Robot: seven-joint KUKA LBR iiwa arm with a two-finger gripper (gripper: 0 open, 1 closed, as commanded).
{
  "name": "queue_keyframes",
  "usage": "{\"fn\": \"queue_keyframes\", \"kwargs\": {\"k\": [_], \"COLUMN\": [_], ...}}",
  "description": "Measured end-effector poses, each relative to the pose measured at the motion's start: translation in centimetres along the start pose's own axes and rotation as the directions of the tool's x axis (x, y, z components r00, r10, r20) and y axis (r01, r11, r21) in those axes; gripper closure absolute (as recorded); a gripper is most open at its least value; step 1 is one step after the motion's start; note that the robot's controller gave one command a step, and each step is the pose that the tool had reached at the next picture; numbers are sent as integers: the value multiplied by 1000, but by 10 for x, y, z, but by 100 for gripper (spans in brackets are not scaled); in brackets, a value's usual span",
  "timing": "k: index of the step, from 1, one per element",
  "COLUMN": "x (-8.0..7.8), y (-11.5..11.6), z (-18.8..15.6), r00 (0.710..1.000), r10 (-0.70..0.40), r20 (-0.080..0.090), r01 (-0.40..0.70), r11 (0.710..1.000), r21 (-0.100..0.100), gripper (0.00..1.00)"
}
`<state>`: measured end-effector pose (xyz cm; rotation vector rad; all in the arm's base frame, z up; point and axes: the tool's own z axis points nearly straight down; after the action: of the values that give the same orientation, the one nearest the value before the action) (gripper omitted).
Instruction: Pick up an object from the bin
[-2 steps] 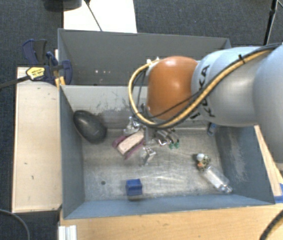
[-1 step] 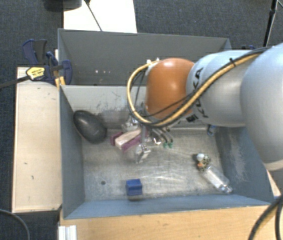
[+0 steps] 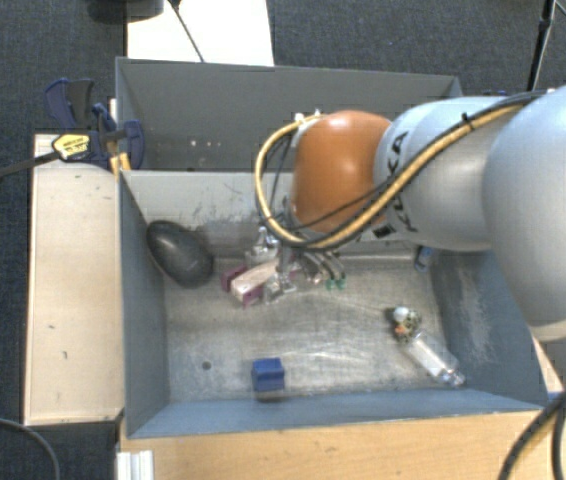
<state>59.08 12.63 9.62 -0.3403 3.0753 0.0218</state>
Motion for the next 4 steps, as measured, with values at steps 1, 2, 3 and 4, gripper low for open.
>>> {"fn": "queue_keyframes", "kwargs": {"k": [1, 2, 3, 4], "x": [-11, 45, 43, 68], "y": [13, 62, 59, 20], "z": [-150, -124, -125, -13], "r00": [998, 997, 997, 953], "r10": [-49, -66, -61, -298], "r20": [-35, -51, -46, -53], "r01": [49, 66, 61, 298], "r11": [999, 998, 998, 955], "r21": [7, 3, 5, -8], "gripper": [100, 100, 0, 0]}}
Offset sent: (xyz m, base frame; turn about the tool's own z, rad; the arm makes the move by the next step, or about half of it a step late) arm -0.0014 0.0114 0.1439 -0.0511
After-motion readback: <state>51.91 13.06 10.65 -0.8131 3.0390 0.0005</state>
